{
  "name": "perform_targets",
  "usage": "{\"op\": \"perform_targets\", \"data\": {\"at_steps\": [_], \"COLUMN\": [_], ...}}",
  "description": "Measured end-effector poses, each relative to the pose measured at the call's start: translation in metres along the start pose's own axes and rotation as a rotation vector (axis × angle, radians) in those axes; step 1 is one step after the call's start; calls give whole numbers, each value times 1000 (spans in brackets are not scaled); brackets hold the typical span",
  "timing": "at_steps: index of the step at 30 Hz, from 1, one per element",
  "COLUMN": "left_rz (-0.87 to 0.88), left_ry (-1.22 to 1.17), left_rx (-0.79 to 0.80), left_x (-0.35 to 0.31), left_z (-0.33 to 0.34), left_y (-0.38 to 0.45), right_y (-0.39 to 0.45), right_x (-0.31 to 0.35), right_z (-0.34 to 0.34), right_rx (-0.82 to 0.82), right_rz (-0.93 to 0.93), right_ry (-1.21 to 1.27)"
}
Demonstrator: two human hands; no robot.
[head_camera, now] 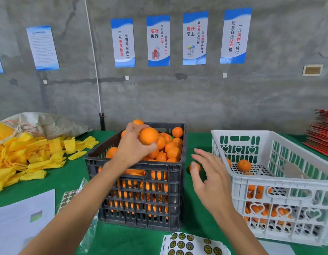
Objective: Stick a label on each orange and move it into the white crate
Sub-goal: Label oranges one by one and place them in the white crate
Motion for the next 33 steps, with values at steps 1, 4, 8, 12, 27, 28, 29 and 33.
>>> {"op": "perform_targets", "data": {"at_steps": [1,4,8,12,27,28,29,33], "left_rz": [87,335,433,447,-463,-455,-446,-435], "left_ry": [-76,-156,-212,-283,-522,-498,-481,-459], "left_rx": [-7,4,-77,-51,339,339,337,331], "left_x": [-19,-63,-75,-68,73,72,71,75], "left_z": [10,51,83,112,221,220,220,221], "left_y": [-12,-53,-96,-128,-238,-239,-240,-242], "right_y": [3,0,-20,-47,-181,-187,-194,-209], "right_x": [5,13,-2,-20,-94,-95,-97,-100], "right_z": [1,15,12,-5,78,77,75,68], "right_rx": [19,212,223,93,968,1035,1102,1189], "right_rz": [6,74,191,143,90,44,23,-81], "right_ry": [46,265,401,357,115,63,31,-27]}}
Point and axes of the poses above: each hand's wrist, its own y-axis towards the middle knuckle, its own z-axis out of the palm, x = y × z, the point moved 9 cm from there along y, towards the middle knuckle, and after that the axes turned 11 degrees about -y, right-handed, at the moved point
